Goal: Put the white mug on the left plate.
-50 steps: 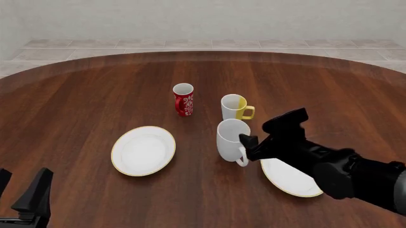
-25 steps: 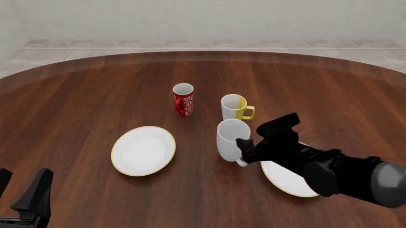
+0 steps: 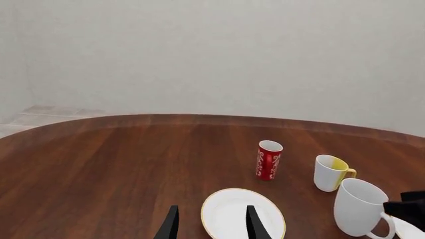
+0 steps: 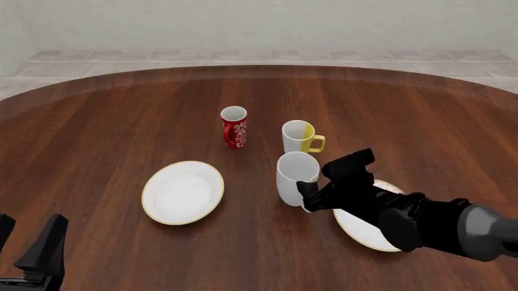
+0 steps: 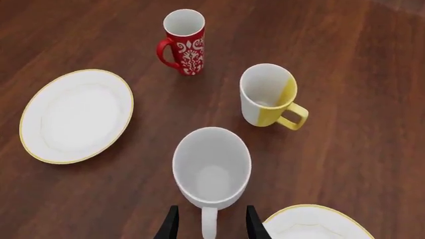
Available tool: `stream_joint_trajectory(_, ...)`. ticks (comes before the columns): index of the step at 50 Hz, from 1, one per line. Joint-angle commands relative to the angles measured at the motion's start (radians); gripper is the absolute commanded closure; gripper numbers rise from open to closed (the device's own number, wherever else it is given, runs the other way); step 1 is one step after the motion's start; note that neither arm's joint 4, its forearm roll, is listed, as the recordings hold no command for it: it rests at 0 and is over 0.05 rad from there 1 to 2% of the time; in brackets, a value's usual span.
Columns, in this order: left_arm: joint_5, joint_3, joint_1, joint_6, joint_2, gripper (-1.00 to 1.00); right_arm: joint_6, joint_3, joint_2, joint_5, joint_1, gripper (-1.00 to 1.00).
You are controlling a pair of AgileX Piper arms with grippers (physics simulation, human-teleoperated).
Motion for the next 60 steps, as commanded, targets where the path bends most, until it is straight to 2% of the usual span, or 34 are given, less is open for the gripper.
stream_joint_trajectory(1,0.000,-0.001,-0.001,-0.001,0.000,-1.00,0.011,0.003,0.022,-0.015,0.006,-1.00)
stream_joint_trajectory(60,0.000,0.001,-0.001,-0.005,0.000,-1.00,0.032,0.022,0.157,-0.091,0.014,-1.00)
